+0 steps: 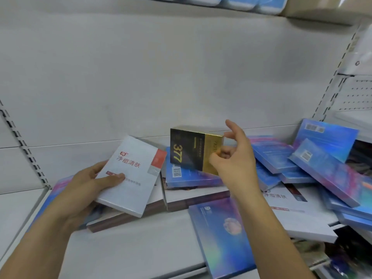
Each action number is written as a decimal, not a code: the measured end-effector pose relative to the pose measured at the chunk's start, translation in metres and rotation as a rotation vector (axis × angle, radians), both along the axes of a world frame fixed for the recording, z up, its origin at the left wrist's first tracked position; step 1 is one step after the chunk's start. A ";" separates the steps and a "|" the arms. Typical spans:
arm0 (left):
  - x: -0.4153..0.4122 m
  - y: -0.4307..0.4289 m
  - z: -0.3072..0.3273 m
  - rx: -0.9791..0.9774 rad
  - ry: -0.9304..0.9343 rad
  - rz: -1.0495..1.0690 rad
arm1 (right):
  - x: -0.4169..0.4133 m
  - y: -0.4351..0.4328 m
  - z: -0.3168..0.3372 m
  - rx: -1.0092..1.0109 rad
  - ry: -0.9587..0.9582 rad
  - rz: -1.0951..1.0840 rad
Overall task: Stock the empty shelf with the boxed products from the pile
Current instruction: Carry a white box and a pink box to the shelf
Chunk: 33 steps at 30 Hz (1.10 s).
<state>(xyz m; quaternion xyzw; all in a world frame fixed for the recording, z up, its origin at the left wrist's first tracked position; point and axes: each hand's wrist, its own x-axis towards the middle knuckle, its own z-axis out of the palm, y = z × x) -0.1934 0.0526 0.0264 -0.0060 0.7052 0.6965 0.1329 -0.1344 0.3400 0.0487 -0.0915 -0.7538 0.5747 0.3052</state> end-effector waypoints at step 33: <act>0.074 -0.054 -0.012 0.232 0.346 0.433 | 0.000 -0.044 -0.007 -0.311 -0.125 0.601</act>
